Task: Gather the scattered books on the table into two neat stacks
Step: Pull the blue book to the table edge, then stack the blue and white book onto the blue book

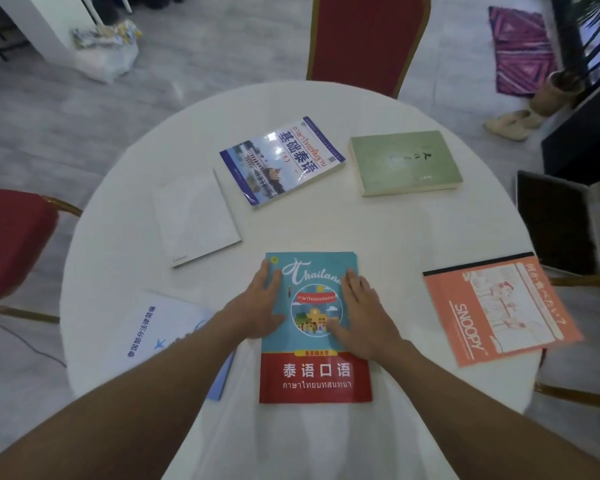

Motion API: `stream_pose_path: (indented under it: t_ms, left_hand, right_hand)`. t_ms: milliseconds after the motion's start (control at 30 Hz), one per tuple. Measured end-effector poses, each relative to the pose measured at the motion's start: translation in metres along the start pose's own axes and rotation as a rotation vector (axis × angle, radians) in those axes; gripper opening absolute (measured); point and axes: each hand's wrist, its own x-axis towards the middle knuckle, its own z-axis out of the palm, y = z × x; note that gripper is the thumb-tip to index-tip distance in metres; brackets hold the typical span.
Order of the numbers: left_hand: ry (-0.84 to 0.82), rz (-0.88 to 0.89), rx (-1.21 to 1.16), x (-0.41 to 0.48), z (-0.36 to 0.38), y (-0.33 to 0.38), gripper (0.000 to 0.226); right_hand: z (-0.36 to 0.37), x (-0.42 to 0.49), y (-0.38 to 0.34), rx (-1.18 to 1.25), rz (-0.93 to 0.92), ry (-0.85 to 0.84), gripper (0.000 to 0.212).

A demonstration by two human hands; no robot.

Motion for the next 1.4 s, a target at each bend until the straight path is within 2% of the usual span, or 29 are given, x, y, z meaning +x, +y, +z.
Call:
stream_pose_path:
  t_ms: [133,400,567,800,1000,1167,1267,1400]
  left_hand:
    - [0.021,0.006,0.048,-0.002,-0.010,0.002,0.099]
    - [0.197,0.037,0.079,0.027,-0.065,-0.024,0.081]
    - [0.298,0.020,0.092,0.069,-0.123,-0.046,0.072]
    - [0.336,0.007,0.013,0.144,-0.191,-0.072,0.062]
    - [0.361,-0.031,-0.023,0.197,-0.224,-0.088,0.045]
    - [0.343,-0.070,-0.013,0.217,-0.228,-0.098,0.044]
    - [0.377,-0.076,0.020,0.220,-0.224,-0.098,0.047]
    - [0.335,-0.191,0.006,0.216,-0.227,-0.093,0.045]
  right_hand:
    - [-0.002,0.002,-0.001,0.030,0.018,0.055,0.091]
    - [-0.035,0.050,-0.035,0.215,0.158,0.240,0.066]
    - [-0.059,0.107,-0.071,0.319,0.226,0.275,0.067]
    - [-0.067,0.191,-0.114,0.566,0.367,0.306,0.073]
    - [-0.056,0.235,-0.135,0.565,0.449,0.368,0.057]
    - [-0.048,0.249,-0.140,0.361,0.494,0.376,0.062]
    - [-0.045,0.252,-0.140,0.334,0.512,0.381,0.065]
    - [-0.046,0.252,-0.141,0.372,0.545,0.373,0.074]
